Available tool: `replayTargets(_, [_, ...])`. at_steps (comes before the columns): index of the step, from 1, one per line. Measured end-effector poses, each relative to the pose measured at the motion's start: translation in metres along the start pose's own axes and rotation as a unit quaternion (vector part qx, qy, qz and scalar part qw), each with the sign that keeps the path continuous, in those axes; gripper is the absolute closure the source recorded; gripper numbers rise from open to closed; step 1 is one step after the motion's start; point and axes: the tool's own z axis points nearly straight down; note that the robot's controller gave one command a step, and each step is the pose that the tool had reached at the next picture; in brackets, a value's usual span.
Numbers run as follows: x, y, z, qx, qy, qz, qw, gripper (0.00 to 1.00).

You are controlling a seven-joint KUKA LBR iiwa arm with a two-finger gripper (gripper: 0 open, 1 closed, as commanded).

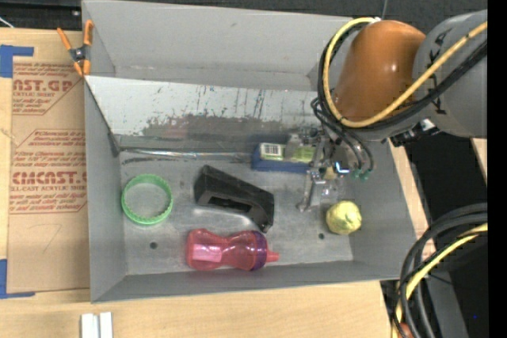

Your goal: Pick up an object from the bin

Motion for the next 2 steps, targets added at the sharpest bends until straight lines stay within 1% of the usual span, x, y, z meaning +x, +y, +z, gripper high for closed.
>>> replayTargets(1, [0.0,0.0,0.0,0.0,-0.0003,0.0,1.0,0.0])
replayTargets(2, [-0.013,0.014,0.079,0.0,-0.0011,-0.003,1.0,0.0])
